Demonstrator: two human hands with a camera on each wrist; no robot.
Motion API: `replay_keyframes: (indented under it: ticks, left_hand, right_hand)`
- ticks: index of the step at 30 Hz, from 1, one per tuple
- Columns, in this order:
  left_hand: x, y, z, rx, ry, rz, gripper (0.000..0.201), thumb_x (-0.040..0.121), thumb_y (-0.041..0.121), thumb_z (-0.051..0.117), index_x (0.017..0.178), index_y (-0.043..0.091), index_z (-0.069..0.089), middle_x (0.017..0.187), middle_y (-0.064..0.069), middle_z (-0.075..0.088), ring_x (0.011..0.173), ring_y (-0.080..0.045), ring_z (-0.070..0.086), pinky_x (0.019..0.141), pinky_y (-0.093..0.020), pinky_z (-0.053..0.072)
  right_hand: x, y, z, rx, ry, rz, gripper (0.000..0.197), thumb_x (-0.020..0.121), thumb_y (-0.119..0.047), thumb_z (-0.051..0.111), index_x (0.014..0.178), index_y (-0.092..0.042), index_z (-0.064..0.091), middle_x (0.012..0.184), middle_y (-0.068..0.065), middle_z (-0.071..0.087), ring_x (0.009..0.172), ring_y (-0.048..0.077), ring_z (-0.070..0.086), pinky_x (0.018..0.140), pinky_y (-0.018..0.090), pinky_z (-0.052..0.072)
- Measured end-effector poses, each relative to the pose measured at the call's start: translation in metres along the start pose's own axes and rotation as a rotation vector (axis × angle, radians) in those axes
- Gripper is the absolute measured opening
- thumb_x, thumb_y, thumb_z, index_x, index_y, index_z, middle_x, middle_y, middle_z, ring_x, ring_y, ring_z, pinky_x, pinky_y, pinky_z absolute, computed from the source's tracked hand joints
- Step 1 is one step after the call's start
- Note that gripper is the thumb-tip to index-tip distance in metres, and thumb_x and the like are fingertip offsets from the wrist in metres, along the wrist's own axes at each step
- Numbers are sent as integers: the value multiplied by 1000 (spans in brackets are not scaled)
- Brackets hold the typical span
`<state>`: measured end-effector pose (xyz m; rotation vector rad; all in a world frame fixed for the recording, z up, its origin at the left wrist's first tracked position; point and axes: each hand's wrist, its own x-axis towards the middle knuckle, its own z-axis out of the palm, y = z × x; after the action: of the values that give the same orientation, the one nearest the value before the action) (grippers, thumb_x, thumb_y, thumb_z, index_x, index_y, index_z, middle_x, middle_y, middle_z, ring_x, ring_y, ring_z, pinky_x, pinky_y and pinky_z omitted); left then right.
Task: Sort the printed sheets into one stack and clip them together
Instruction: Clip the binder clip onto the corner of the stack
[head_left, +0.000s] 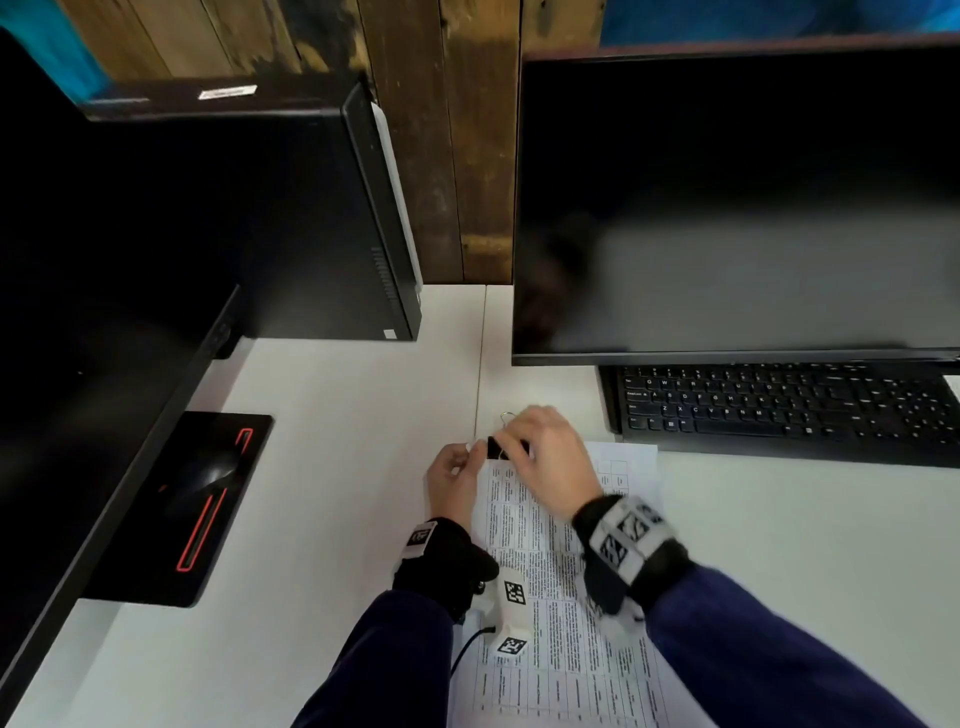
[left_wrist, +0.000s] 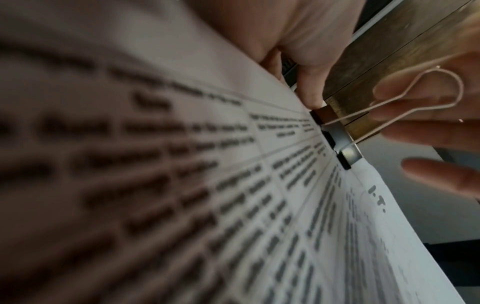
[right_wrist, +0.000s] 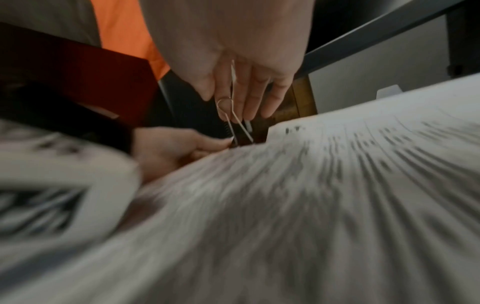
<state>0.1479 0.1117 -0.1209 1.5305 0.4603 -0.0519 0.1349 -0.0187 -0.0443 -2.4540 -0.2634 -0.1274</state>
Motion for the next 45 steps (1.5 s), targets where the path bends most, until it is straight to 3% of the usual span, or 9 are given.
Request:
replay_keyframes:
  ticks: [5, 8, 14, 17, 21, 26, 33, 38, 45]
  left_hand:
    - [-2, 2, -1, -18, 18, -24, 25, 81, 25, 73, 63, 18, 57, 59, 5, 50, 64, -14, 44, 70, -30, 36]
    - [-5, 5, -4, -38, -30, -33, 25, 68, 41, 76, 63, 21, 64, 62, 6, 59, 68, -16, 50, 73, -34, 40]
    - [-19, 25, -5, -51, -142, 70, 29, 75, 39, 74, 84, 13, 66, 80, 0, 70, 78, -16, 63, 79, -33, 50]
    - [-32, 42, 1, -21, -120, 146, 14, 86, 17, 67, 76, 14, 59, 59, 19, 59, 60, 6, 52, 64, -7, 42]
    - [-44, 49, 5, -97, -118, 214, 26, 79, 30, 72, 81, 8, 61, 71, 4, 57, 67, -7, 51, 71, -20, 43]
    - [-50, 49, 6, -86, -115, 221, 41, 68, 50, 68, 85, 13, 63, 76, -2, 59, 73, -14, 53, 75, -30, 47]
    - [-27, 40, 9, 218, -13, 131, 22, 86, 41, 63, 79, 22, 56, 76, 5, 60, 79, -19, 58, 76, -29, 47]
    - [-24, 45, 3, 566, 7, 5, 18, 90, 30, 58, 83, 13, 58, 77, -1, 56, 80, -23, 54, 82, -32, 44]
    - [-92, 26, -24, 1077, -112, -126, 51, 93, 42, 47, 129, 6, 42, 128, -13, 50, 116, -29, 54, 99, -37, 45]
  right_hand:
    - [-66, 2, 11, -120, -194, -142, 63, 98, -52, 16, 112, -21, 69, 121, -6, 66, 113, 10, 57, 107, 27, 30]
    - [-56, 10, 3, -123, -102, -87, 37, 96, -43, 42, 120, -24, 64, 122, -7, 64, 115, 10, 54, 110, 40, 36]
    - [-9, 11, -21, -274, -396, -70, 101, 74, -55, 68, 151, -21, 13, 157, -3, 19, 145, 14, 14, 120, 46, -1]
    - [8, 11, -32, -209, -465, -75, 102, 66, -58, 73, 146, -18, 26, 147, -2, 36, 139, 14, 28, 120, 44, 3]
    - [30, 7, -40, -158, -608, -25, 90, 59, -56, 78, 132, -18, 41, 121, -1, 61, 113, 17, 55, 115, 40, 14]
    - [41, -1, -49, 29, -716, 101, 49, 60, -45, 84, 84, -11, 58, 70, -3, 54, 64, 12, 49, 61, 30, 40]
    - [-3, 12, -44, -219, -247, 73, 74, 74, -65, 60, 136, -30, 41, 124, -3, 49, 119, 15, 42, 113, 46, 23]
    - [-87, 42, -54, -12, 238, 545, 57, 87, -33, 62, 139, -19, 42, 131, 13, 43, 119, 26, 44, 104, 41, 35]
    - [-180, 18, -27, 223, 73, 901, 57, 88, -39, 53, 136, -11, 40, 120, 10, 38, 114, 26, 40, 99, 39, 39]
